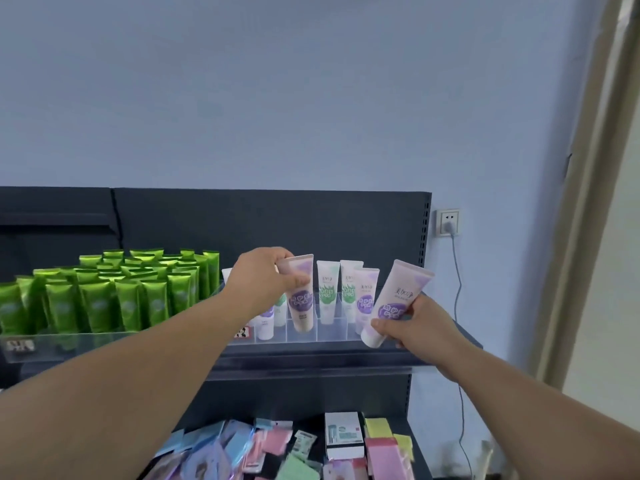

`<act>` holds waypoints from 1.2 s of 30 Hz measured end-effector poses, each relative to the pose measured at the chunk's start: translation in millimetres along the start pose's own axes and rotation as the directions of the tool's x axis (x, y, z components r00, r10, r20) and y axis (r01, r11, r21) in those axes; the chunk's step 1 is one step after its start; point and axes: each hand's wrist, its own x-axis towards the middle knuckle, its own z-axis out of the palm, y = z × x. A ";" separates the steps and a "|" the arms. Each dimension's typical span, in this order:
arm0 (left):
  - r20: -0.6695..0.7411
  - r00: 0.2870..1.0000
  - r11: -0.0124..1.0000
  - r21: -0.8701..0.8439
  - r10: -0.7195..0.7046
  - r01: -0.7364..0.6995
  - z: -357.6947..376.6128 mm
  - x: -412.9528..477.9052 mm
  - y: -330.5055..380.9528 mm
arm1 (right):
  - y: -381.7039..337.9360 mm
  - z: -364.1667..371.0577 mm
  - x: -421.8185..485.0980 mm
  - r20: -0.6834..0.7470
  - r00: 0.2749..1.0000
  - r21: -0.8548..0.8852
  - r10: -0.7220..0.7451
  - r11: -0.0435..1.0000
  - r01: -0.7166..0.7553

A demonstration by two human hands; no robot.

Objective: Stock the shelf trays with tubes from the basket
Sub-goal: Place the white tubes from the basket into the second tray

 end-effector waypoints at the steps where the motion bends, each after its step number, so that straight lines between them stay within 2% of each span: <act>1: 0.014 1.000 1.000 0.026 0.008 -0.009 -2.3 8.5 -2.7 | -6.4 5.6 9.3 -0.003 1.000 -0.012 -0.007 1.000 0.007; 8: 0.114 0.986 0.980 0.142 0.123 -0.139 -6.8 66.9 -19.0 | -35.4 39.2 73.4 -0.028 1.000 -0.124 -0.013 0.992 0.009; 15: 0.244 0.949 0.943 0.216 0.201 -0.255 13.1 110.7 -33.4 | -28.0 69.0 120.8 -0.069 0.995 -0.225 0.068 0.971 -0.082; 19: 0.292 0.942 0.926 0.282 0.167 -0.251 29.0 126.2 -40.6 | -12.1 84.7 138.5 -0.038 0.990 -0.273 0.133 0.952 -0.139; 23: 0.349 0.920 0.882 0.357 0.178 -0.306 44.4 135.7 -56.1 | -0.3 95.8 151.6 0.015 0.979 -0.327 0.201 0.927 -0.185; 28: 0.389 0.902 0.833 0.423 0.189 -0.357 60.2 140.5 -70.7 | 10.5 108.6 156.6 0.062 0.956 -0.316 0.288 0.914 -0.255; 32: 0.422 0.886 0.771 0.493 0.193 -0.403 64.7 144.8 -74.7 | 14.5 112.7 157.8 0.068 0.951 -0.308 0.302 0.913 -0.268; 36: 0.436 0.881 0.767 0.497 0.183 -0.405 64.7 148.8 -76.7 | 11.2 111.9 158.3 0.074 0.949 -0.285 0.308 0.918 -0.275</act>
